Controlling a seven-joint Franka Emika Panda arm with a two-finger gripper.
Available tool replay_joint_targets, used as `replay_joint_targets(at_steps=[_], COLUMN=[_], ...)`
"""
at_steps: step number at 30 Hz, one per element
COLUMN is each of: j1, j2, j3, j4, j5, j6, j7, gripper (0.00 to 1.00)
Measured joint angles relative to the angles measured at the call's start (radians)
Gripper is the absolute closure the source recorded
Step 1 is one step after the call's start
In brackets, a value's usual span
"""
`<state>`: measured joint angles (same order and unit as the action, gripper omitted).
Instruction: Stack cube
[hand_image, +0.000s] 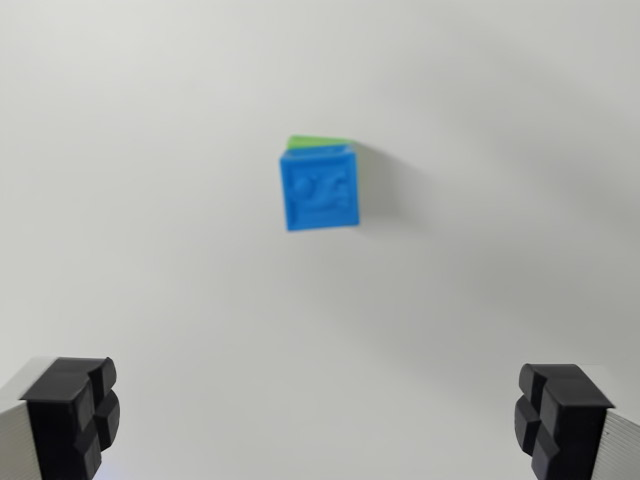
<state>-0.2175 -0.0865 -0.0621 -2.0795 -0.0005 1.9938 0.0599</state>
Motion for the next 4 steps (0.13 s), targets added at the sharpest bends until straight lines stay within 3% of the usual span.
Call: replay_joint_targets(at_steps=[4], j1=[0.0], j2=[0.0], j3=[0.0], j4=[0.0], j5=[0.0], j6=[0.0], j7=[0.0], gripper=[0.0])
